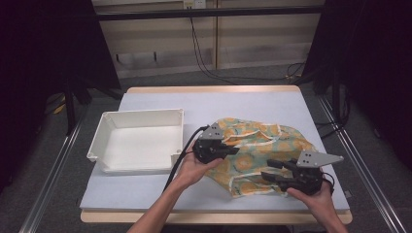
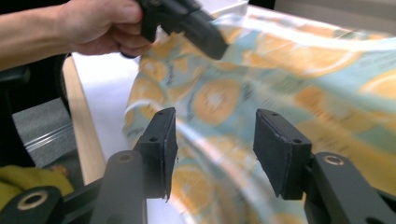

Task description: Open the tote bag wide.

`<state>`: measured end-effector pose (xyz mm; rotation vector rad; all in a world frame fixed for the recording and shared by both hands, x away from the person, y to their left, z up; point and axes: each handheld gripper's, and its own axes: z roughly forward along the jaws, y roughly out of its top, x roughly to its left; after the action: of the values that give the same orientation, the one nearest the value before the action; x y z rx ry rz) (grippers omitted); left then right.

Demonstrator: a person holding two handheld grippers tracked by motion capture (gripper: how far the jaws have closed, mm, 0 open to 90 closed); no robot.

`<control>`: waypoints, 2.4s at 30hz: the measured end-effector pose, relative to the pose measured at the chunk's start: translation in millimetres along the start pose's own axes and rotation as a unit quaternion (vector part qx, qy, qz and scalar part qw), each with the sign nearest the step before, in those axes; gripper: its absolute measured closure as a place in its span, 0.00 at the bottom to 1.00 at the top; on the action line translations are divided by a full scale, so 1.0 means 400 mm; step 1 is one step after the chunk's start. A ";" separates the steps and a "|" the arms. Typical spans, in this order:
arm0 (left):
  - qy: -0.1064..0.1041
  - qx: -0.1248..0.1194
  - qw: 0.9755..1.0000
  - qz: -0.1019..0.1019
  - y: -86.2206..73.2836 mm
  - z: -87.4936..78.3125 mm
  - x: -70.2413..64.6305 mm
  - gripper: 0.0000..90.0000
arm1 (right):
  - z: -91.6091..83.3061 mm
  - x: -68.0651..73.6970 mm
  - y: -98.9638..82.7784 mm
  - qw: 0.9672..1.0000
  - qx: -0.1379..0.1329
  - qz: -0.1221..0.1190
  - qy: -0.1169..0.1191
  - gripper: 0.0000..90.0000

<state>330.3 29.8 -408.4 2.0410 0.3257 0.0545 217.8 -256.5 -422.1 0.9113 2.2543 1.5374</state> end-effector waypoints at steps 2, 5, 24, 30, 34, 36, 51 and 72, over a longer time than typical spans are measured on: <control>-0.002 -0.006 1.000 -0.001 0.010 -0.003 -0.001 1.00 | -0.001 -0.011 0.017 1.000 -0.001 -0.002 -0.001 0.53; -0.005 -0.010 1.000 -0.006 0.019 0.002 0.003 1.00 | 0.010 -0.032 0.031 1.000 0.006 -0.004 -0.009 0.52; -0.012 -0.009 0.999 -0.032 0.029 -0.002 0.038 1.00 | 0.100 -0.102 0.079 0.999 0.030 -0.008 -0.022 0.45; -0.015 -0.011 0.999 -0.042 0.033 -0.001 0.055 1.00 | 0.141 -0.117 0.053 0.999 0.047 -0.003 -0.017 0.39; -0.010 -0.014 0.999 -0.044 0.047 -0.006 0.065 1.00 | 0.157 -0.112 0.047 0.999 0.048 -0.008 -0.006 0.51; -0.008 -0.016 0.999 -0.045 0.052 -0.008 0.069 1.00 | 0.165 -0.100 0.046 0.998 0.062 -0.019 0.008 0.78; 0.013 -0.008 0.996 -0.088 0.049 -0.003 0.123 1.00 | 0.106 -0.008 -0.001 0.992 0.079 0.010 0.102 1.00; 0.042 0.006 0.992 -0.123 0.052 -0.003 0.207 1.00 | 0.019 0.061 -0.098 0.980 0.102 0.022 0.170 1.00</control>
<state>414.2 42.6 -397.9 1.9996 0.6290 -0.0147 189.6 -244.9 -457.6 0.8053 2.6888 1.6064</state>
